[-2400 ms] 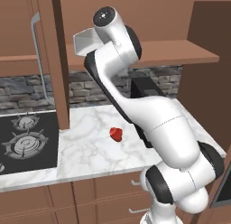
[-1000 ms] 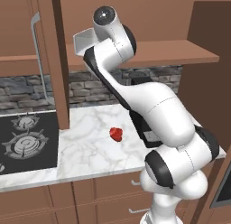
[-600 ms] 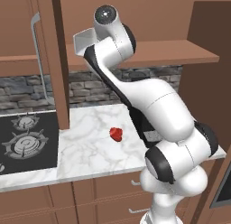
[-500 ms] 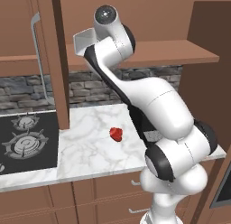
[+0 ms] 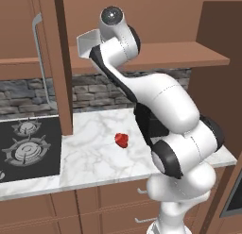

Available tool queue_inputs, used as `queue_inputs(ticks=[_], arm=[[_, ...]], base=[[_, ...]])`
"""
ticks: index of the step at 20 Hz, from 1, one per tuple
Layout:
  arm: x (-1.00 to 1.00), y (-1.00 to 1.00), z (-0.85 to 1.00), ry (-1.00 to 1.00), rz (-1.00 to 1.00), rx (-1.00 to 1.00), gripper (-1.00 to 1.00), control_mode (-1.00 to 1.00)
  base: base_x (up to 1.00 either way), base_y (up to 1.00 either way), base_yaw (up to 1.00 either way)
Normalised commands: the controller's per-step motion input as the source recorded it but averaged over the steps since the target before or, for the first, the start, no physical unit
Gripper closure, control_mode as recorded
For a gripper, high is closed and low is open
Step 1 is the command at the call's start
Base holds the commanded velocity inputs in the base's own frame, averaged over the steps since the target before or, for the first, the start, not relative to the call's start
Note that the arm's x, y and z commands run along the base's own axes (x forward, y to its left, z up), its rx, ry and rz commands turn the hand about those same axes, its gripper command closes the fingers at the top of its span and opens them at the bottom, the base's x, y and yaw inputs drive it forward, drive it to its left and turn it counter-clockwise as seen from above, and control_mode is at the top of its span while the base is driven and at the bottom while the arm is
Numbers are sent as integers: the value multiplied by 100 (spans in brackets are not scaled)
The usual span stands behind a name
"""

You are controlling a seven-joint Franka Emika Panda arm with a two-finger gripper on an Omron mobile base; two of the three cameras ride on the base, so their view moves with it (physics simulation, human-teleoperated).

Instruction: Retrieve the tupperware from the cabinet, then place the raw meat into the tupperware to avoid contamination.

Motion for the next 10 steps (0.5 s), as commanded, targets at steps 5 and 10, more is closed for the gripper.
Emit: queue_inputs(ticks=[5,10], arm=[[33,2,0,0,4,0,-100,-100],[28,1,0,3,9,0,-100,-100]], base=[[0,0,0],[0,0,0]])
